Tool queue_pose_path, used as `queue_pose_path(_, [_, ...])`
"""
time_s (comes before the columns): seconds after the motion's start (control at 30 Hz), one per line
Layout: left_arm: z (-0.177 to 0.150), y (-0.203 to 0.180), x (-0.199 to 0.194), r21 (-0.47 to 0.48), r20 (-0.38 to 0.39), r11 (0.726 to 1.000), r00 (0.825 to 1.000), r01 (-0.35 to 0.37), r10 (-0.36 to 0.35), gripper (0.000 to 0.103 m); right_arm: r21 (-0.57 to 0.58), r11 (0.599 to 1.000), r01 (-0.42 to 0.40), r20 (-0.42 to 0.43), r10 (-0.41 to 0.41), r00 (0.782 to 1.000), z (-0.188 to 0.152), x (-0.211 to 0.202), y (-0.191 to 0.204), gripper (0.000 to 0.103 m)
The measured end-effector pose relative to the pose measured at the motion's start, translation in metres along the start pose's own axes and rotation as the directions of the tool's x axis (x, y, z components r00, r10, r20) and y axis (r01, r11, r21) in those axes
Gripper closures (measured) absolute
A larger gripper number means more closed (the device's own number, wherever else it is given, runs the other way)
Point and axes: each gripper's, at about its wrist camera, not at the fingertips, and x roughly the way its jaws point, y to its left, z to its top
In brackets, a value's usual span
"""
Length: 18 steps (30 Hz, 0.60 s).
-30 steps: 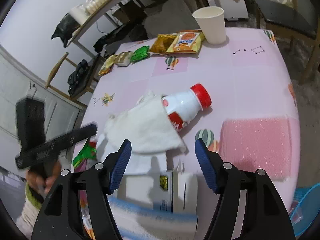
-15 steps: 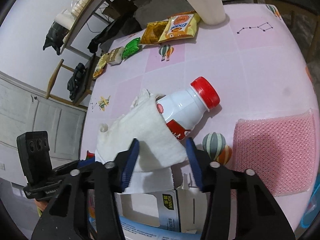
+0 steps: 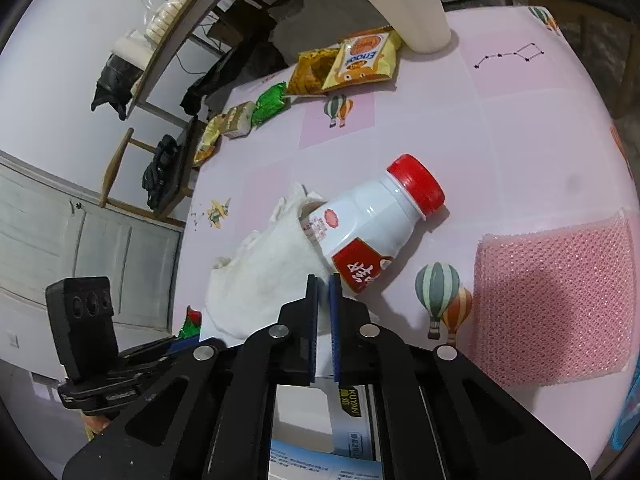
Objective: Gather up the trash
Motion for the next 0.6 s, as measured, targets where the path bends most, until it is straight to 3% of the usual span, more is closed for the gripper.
queue_pose_path(0.17, [-0.003, -0.006, -0.009, 0.045, 0.05, 0.999, 0.998, -0.026, 0.024, 0.09, -0.004, 1.0, -0.029, 0.049, 0.029, 0.998, 0.004, -0.011, 0.005, 0.102])
queue_pose_path(0.2, [-0.003, -0.006, -0.011, 0.048, 0.059, 0.998, 0.998, -0.032, 0.029, 0.103, -0.007, 0.999, -0.036, 0.068, 0.037, 0.997, 0.006, -0.016, 0.007, 0.102])
queue_pose_path(0.4, [-0.003, -0.004, -0.036, 0.058, 0.149, 0.998, 0.989, -0.028, 0.02, 0.103, 0.001, 0.995, -0.104, 0.156, 0.102, 0.982, 0.016, -0.042, 0.011, 0.103])
queue_pose_path(0.6, [0.003, -0.008, -0.079, 0.067, 0.286, 0.997, 0.956, 0.043, -0.06, 0.103, -0.009, 0.973, -0.231, 0.246, 0.226, 0.942, 0.026, -0.076, 0.019, 0.103])
